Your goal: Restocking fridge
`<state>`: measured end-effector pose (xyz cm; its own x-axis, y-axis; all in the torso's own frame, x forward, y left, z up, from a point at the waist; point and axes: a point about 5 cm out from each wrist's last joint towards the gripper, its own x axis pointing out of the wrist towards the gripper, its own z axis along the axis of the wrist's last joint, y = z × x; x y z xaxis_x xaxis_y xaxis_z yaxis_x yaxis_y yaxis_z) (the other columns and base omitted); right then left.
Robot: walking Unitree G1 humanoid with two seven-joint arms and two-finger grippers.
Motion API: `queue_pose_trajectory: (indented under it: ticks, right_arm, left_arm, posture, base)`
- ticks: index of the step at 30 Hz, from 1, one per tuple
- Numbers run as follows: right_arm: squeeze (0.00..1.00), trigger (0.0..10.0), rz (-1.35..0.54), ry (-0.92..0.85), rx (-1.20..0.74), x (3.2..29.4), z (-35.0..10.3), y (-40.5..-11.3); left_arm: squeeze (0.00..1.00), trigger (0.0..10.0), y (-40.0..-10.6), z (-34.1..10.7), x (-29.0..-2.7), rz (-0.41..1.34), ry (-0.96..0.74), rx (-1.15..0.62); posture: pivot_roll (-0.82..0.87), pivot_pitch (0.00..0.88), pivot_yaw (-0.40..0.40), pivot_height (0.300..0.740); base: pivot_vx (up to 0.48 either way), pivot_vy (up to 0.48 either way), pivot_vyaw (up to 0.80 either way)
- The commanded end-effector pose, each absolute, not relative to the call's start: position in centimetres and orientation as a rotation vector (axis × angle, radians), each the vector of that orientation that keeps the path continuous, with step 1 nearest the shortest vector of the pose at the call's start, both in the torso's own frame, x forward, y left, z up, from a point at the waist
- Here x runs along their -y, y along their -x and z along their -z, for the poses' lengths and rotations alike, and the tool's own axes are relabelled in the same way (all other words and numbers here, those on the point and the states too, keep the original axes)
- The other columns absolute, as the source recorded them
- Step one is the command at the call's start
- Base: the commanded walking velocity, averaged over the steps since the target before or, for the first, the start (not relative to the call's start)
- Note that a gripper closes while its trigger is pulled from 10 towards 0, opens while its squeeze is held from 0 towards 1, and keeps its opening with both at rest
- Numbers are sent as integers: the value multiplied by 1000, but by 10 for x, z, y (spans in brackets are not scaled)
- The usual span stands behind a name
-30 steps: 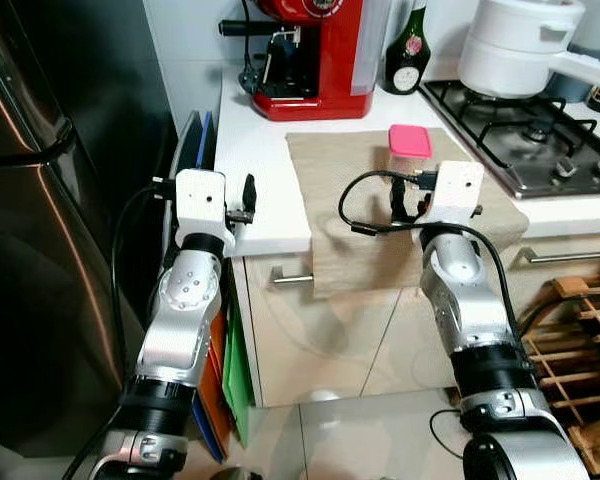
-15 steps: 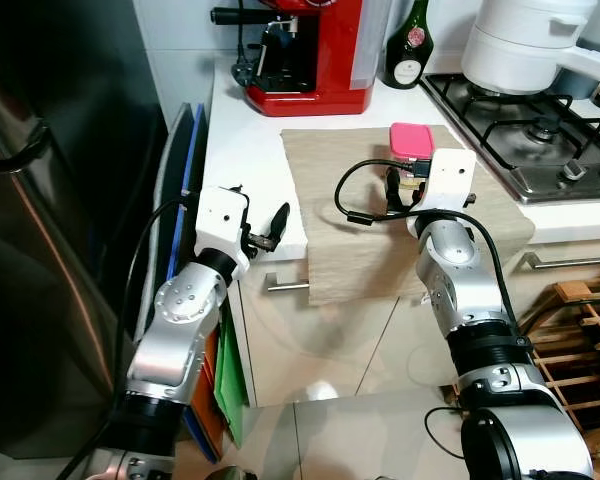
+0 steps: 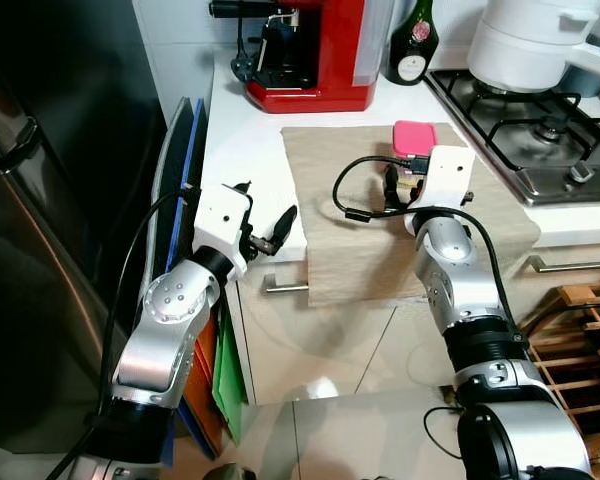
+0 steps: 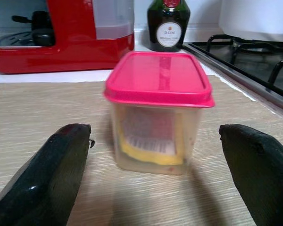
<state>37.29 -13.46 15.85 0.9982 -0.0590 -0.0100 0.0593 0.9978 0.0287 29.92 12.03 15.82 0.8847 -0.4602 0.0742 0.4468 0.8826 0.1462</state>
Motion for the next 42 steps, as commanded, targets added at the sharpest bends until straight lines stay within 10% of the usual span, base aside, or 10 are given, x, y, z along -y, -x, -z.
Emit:
queue_pose_trajectory:
  ticks: [1, 42]
  right_arm:
    - [0, 10000, 40, -42, 9, 130, -167, -374]
    - [0, 10000, 87, 30, -37, 150, -162, -384]
  left_arm:
    - [0, 10000, -297, -161, -116, 488, -133, 114]
    - [0, 10000, -284, -151, -104, 498, -110, 85]
  posture:
    - [13, 0, -24, 740]
    - [-19, 0, -54, 740]
  base:
    - [0, 0, 0]
    - [0, 0, 0]
